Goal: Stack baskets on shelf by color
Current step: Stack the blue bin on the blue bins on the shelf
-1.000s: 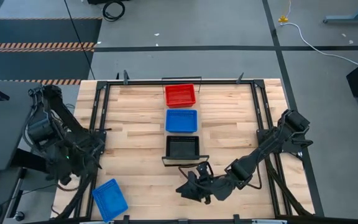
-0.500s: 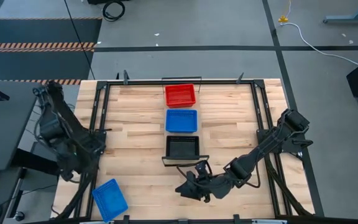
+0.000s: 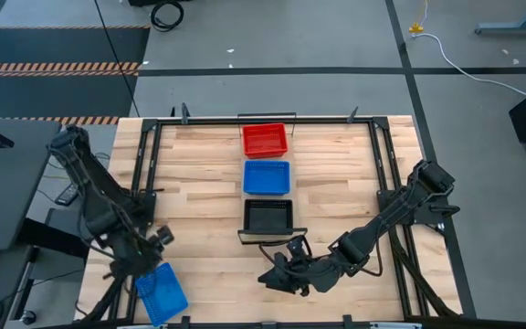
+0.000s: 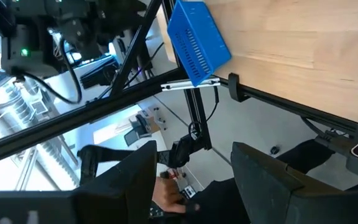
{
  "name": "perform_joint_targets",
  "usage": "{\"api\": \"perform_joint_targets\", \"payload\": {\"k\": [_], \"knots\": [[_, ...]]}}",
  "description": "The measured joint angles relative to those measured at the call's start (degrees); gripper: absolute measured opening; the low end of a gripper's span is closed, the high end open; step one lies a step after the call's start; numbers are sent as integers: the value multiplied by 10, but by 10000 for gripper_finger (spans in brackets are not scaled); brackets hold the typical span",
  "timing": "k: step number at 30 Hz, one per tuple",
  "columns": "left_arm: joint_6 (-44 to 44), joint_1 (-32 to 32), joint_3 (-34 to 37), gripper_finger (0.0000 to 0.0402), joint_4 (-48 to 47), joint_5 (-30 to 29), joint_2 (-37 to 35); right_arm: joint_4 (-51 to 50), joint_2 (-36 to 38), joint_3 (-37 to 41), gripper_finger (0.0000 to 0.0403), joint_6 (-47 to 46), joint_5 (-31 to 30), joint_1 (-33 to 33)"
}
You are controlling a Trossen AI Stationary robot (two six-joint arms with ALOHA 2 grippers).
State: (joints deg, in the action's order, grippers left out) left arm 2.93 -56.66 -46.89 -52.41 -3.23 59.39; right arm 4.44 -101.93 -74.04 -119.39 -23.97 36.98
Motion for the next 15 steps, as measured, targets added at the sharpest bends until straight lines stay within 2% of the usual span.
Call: {"api": "perform_joint_targets", "payload": {"k": [4, 10, 15], "knots": [[-52, 33, 0, 187, 53, 16, 43, -1, 0, 0, 210, 0, 0, 0], [-124, 75, 1, 201, 65, 89, 103, -1, 0, 0, 210, 0, 0, 1], [-165, 96, 11, 198, 106, 94, 140, -1, 0, 0, 210, 17, -7, 2]]}}
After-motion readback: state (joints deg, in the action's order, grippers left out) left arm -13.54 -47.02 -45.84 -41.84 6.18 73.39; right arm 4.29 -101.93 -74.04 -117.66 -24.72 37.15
